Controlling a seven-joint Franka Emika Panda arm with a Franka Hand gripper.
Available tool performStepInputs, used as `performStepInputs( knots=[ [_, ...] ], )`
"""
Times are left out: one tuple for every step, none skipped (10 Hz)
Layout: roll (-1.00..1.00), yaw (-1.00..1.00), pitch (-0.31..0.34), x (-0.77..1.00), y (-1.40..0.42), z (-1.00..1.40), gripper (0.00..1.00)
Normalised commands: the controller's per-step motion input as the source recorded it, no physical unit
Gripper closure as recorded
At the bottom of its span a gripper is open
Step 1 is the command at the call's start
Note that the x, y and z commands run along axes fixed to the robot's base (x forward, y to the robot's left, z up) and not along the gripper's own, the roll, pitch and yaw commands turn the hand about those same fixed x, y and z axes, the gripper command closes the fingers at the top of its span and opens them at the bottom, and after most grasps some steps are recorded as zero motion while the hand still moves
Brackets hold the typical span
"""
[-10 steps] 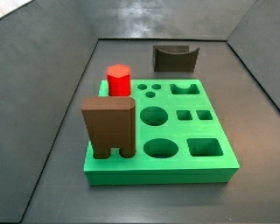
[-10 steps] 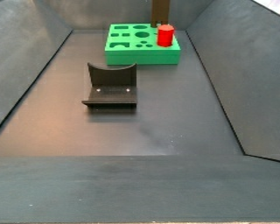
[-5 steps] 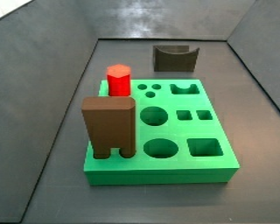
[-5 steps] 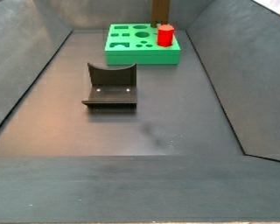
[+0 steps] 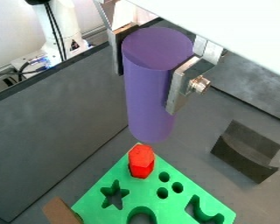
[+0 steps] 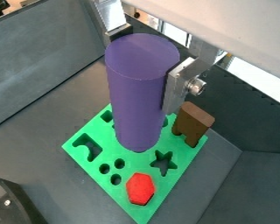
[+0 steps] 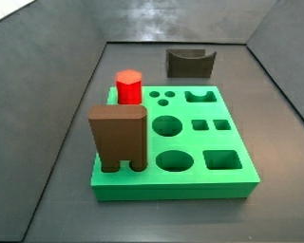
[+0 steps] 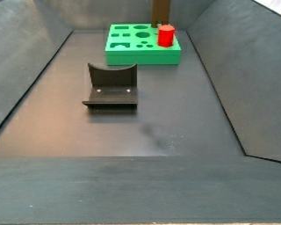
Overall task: Pick up the round object. Move up. Place the round object on the fixture. Regrasp the round object. Move to above the board. Insert the round object.
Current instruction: Insert the round object.
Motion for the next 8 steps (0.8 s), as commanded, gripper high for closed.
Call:
performStepInputs(
  knots=[
    [-0.05,-0.13,-0.021,0.11,-0.11,-0.26,1.00],
    [-0.05,-0.19,-0.056,0.25,-0.22,-0.32,1.00],
    [-0.03,-0.21,-0.057,0.24,-0.23,-0.48,1.00],
    [-0.01,-0.19,-0.067,0.24,-0.23,-0.57,1.00],
    [0.00,-0.19,-0.070,0.22,-0.20,-0.63,1.00],
    [0.00,-0.18,-0.077,0.19,-0.21,-0.65,1.00],
    [0.00,-0.15,-0.051,0.29,-0.17,-0.64,1.00],
    [0.00,-0.13,-0.049,0.25,-0.17,-0.65,1.00]
  ],
)
